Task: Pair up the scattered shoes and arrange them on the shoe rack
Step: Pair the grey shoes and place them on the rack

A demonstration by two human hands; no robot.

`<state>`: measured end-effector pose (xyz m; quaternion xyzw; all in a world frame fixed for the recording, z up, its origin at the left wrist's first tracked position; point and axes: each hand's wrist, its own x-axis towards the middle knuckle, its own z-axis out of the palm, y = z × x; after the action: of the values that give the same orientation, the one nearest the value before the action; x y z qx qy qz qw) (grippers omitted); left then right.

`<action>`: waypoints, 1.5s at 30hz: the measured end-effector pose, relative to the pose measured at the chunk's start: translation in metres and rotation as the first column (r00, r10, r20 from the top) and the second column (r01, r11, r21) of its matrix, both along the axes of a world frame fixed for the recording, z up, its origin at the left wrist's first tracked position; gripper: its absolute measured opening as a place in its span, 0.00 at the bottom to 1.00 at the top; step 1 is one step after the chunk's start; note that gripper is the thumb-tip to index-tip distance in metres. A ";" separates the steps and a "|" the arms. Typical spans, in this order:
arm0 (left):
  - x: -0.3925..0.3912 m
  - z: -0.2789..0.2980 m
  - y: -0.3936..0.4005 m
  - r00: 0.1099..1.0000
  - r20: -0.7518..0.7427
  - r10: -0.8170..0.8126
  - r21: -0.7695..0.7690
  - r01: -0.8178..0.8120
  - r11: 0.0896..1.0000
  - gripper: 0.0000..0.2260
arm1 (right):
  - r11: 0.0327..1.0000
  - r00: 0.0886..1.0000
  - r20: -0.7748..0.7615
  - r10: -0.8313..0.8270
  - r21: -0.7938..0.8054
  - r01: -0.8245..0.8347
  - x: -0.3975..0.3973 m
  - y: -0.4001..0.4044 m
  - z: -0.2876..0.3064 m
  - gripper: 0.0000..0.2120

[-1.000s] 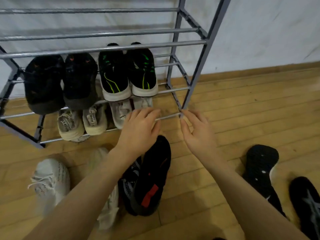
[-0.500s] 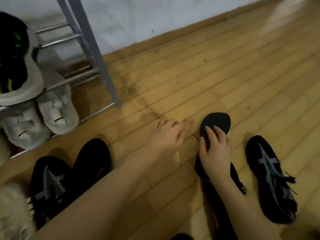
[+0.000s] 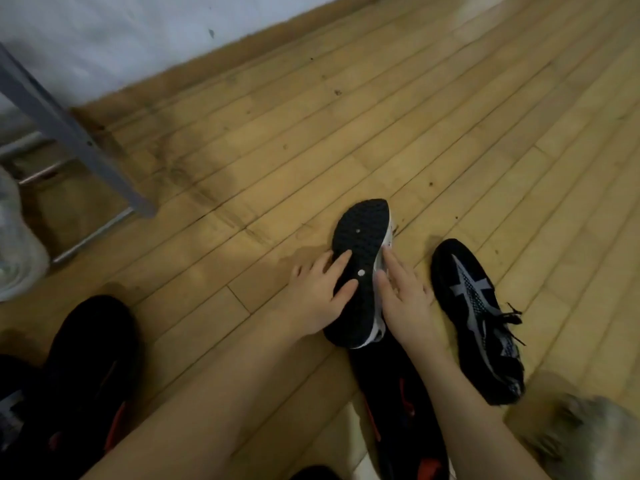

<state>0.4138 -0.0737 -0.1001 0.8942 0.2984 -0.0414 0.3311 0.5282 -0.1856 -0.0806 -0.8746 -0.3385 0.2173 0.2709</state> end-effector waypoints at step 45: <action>-0.239 0.035 -0.033 0.808 0.057 0.586 0.247 -0.580 0.776 0.27 | 0.757 0.778 -0.081 0.623 0.313 -0.574 -0.211 0.067 0.003 0.21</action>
<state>0.1749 -0.1070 -0.0653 0.7919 0.5671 0.0911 0.2073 0.3176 -0.1186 -0.0775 -0.6507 -0.6015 0.3223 0.3331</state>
